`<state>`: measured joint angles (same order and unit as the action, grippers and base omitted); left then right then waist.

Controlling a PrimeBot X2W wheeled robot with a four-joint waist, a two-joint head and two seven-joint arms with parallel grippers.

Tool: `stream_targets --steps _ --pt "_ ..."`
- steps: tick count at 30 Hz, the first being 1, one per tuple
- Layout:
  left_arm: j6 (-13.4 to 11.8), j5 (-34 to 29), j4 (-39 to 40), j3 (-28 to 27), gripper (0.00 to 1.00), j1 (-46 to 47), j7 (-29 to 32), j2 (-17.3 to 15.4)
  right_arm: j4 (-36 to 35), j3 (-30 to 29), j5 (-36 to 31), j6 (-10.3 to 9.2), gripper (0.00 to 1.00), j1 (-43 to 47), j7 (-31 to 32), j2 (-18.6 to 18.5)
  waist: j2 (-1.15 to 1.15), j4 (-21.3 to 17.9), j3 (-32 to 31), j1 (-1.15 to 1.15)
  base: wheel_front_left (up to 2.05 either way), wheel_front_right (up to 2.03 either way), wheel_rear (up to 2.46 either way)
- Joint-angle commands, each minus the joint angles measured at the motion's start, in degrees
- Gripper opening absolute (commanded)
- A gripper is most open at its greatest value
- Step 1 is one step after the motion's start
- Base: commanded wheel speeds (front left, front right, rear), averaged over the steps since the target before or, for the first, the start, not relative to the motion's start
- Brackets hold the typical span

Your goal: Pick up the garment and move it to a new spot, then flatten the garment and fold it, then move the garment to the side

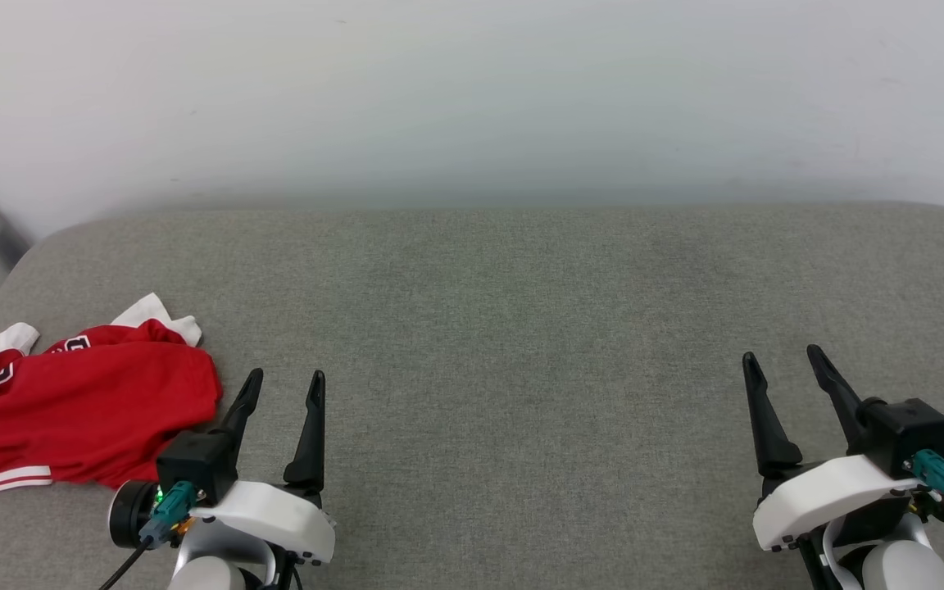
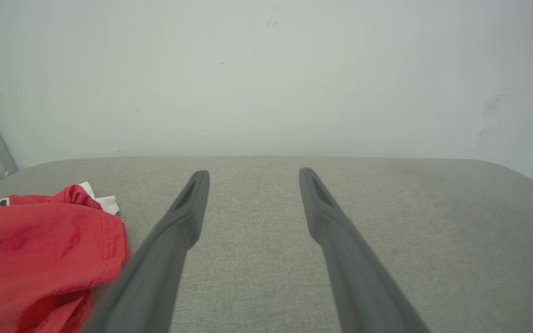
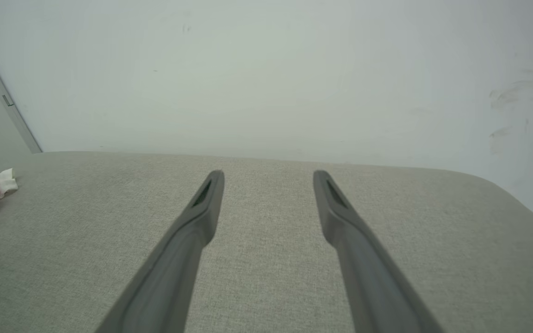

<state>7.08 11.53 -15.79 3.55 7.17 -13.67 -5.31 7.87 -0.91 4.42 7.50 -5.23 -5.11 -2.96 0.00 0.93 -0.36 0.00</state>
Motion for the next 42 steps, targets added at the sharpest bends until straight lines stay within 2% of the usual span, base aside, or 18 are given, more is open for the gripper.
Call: stream_targets --steps 1,12,18,22,37,42 --pt "0.22 -0.93 0.04 -0.01 1.00 0.84 -0.43 -0.06 0.01 0.07 -1.05 -0.02 1.00 0.07 -0.49 0.12 0.00 0.02 -0.02 0.00 0.00 0.00 0.00" --pt "0.26 -4.95 -1.48 -0.28 1.00 1.20 -1.59 0.22 0.81 -0.02 -4.34 -0.02 1.00 -0.43 -1.00 0.13 0.00 0.30 -0.23 0.00 0.00 0.00 0.00" --pt "0.01 -4.05 -1.99 -1.21 1.00 1.49 -1.55 0.51 0.94 0.29 -4.13 -0.02 1.00 -0.58 -0.95 0.14 0.00 2.16 -0.17 0.00 0.00 0.00 0.00" --pt "-0.39 -3.37 -2.33 -2.24 1.00 1.81 -1.54 0.90 0.45 0.66 -4.14 -0.02 1.00 -0.41 -0.59 0.14 0.00 5.33 -0.14 0.00 0.00 0.00 0.00" --pt "-1.80 -2.63 -2.60 -6.31 1.00 0.82 -1.54 0.82 0.64 4.55 -3.35 -0.03 1.00 -2.20 -0.25 0.11 0.00 21.68 0.29 0.00 0.00 0.00 0.00" --pt "-2.47 -2.22 -2.51 -7.97 1.00 0.43 -1.54 0.73 1.41 6.81 -2.06 -0.02 1.00 -3.50 -0.63 0.10 0.00 25.29 0.58 0.00 0.00 0.00 0.00"
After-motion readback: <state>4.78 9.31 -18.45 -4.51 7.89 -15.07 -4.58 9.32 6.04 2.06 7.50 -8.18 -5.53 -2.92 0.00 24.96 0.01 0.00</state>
